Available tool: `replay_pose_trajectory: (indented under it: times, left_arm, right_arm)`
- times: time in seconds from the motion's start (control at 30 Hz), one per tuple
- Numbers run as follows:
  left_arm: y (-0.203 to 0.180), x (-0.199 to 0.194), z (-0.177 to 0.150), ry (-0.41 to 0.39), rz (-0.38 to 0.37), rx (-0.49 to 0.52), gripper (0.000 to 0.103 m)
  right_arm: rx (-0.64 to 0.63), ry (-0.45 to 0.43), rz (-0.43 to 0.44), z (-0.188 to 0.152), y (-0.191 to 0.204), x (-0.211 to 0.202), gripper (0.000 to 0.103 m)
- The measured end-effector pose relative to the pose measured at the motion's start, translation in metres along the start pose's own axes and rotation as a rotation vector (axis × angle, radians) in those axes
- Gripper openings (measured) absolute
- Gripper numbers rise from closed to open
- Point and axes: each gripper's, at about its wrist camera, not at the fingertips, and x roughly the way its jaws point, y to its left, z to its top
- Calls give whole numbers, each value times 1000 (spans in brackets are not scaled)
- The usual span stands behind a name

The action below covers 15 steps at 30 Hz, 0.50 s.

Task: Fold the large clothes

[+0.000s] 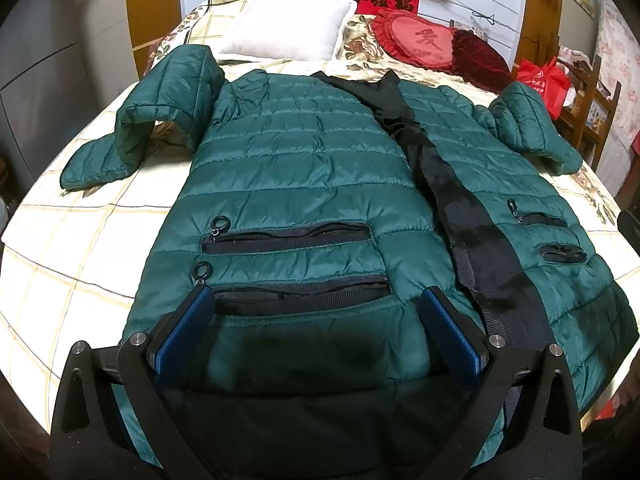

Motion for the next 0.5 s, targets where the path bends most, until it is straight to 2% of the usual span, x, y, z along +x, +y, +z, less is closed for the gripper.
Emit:
replay_pose_trajectory:
  times: [0.5]
  left_arm:
    - [2, 1, 0, 2, 0, -2, 103]
  right_arm:
    - [-2, 1, 0, 0, 2, 0, 103]
